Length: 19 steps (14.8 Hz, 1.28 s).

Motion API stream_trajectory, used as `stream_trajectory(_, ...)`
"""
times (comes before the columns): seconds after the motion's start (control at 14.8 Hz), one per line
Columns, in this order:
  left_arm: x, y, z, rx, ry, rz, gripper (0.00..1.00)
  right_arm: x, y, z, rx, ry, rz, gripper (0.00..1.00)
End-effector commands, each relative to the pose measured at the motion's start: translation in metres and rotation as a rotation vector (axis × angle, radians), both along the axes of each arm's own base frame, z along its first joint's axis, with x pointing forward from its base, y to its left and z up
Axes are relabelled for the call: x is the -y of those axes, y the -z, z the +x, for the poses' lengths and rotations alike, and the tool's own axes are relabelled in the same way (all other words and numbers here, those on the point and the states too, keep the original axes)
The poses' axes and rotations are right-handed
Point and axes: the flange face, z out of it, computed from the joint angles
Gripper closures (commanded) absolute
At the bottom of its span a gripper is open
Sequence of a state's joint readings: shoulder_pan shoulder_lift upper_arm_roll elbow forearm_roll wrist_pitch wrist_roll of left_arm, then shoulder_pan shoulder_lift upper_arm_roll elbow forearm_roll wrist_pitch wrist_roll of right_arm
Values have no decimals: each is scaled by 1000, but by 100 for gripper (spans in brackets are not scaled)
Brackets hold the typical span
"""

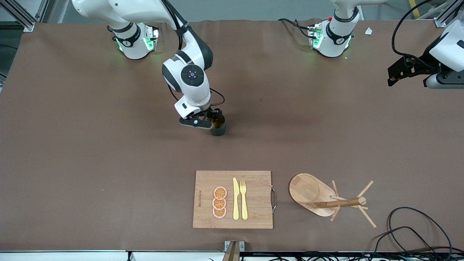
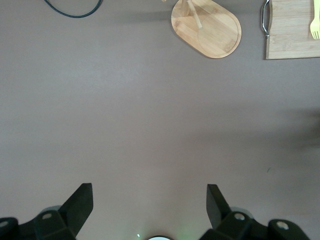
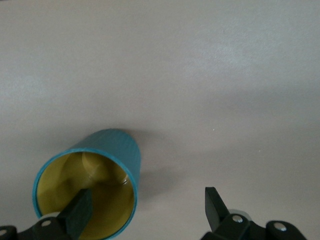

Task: Transfer cup from left to right arm and place
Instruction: 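Lower the right gripper around the teal mug rim and close, then lift the teal mug with the right gripper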

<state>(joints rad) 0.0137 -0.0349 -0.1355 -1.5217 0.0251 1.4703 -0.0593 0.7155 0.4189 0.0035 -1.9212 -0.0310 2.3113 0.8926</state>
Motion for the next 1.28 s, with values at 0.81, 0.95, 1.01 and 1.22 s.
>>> stream_trajectory(0.81,8,-1,2,5,13,-19,0,-8,23,1,24,26,-2,55)
stream_trajectory(0.95,10,-2,2,8,16,-16,0,-8,22,1,23,29,1,62)
stream_trajectory(1.01,9,-2,2,9,14,-12,0,-8,22,1,24,40,1,66)
stream_trajectory(1.22,9,-1,2,6,12,-14,0,-9,22,1,23,55,2,71)
